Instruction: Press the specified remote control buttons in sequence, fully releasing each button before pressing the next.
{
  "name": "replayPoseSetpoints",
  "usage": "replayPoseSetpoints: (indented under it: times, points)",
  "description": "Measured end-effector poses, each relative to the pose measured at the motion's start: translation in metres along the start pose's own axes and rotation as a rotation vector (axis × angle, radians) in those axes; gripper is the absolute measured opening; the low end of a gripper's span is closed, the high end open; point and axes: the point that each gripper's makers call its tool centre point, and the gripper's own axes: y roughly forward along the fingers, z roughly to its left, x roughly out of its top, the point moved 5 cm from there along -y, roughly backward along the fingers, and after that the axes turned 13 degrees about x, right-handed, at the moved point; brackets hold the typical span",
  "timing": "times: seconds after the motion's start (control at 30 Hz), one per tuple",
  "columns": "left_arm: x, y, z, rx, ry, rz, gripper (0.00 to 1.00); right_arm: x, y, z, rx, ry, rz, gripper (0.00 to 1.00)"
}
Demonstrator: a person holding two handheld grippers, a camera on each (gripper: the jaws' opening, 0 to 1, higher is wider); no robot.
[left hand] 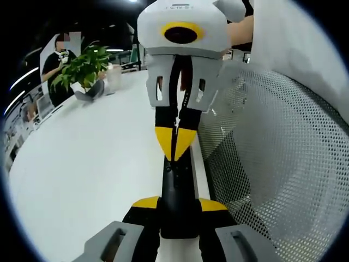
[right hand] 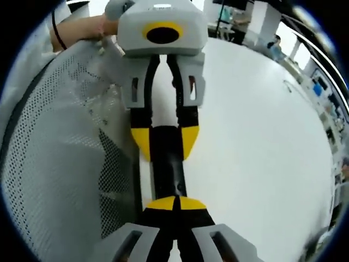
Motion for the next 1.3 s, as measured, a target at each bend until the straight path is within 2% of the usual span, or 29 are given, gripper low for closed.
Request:
replayPoseSetpoints:
  times: [0.03,0.1,0.2,0.3,0.4,0.43,0.53,0.7,1.1,1.17,1.3]
  points:
    - [0.000,0.000,0.000,0.000,0.000,0.000,0.24,0.000,0.000,0.000,-0.017,-0.040,0.033,0.00]
    - [0.000,0.000,0.000,0.000,-0.001,0.000,0.24,0.001,0.002,0.002,-0.030,-0.025,0.045,0.00]
    - [0.000,0.000,0.000,0.001,0.000,0.000,0.24,-0.002,0.000,0.001,-0.038,-0.032,0.026,0.00]
    - [0.000,0.000,-0.001,0.004,0.002,-0.002,0.24,-0.006,-0.002,-0.001,-0.022,0.065,-0.108,0.00]
    - [0.000,0.000,-0.001,0.003,0.001,-0.002,0.24,-0.008,-0.004,0.000,-0.015,0.170,-0.189,0.00]
    - [0.000,0.000,-0.001,0.003,0.001,-0.002,0.24,-0.009,-0.004,0.000,-0.020,0.173,-0.210,0.00]
    - [0.000,-0.001,-0.001,0.004,0.003,-0.002,0.24,-0.011,-0.004,0.003,-0.026,0.099,-0.203,0.00]
    - [0.000,-0.001,-0.001,0.004,0.001,-0.003,0.24,-0.011,-0.004,0.006,-0.020,0.048,-0.171,0.00]
    - [0.000,-0.001,0.000,0.005,-0.001,-0.003,0.24,-0.017,-0.005,0.008,-0.001,0.021,-0.131,0.00]
    - [0.000,0.000,0.000,0.005,-0.001,-0.003,0.24,-0.015,-0.005,0.008,0.002,-0.003,-0.108,0.00]
    - [0.000,0.000,0.000,0.006,-0.018,0.003,0.24,-0.013,-0.004,0.006,0.013,0.008,-0.071,0.00]
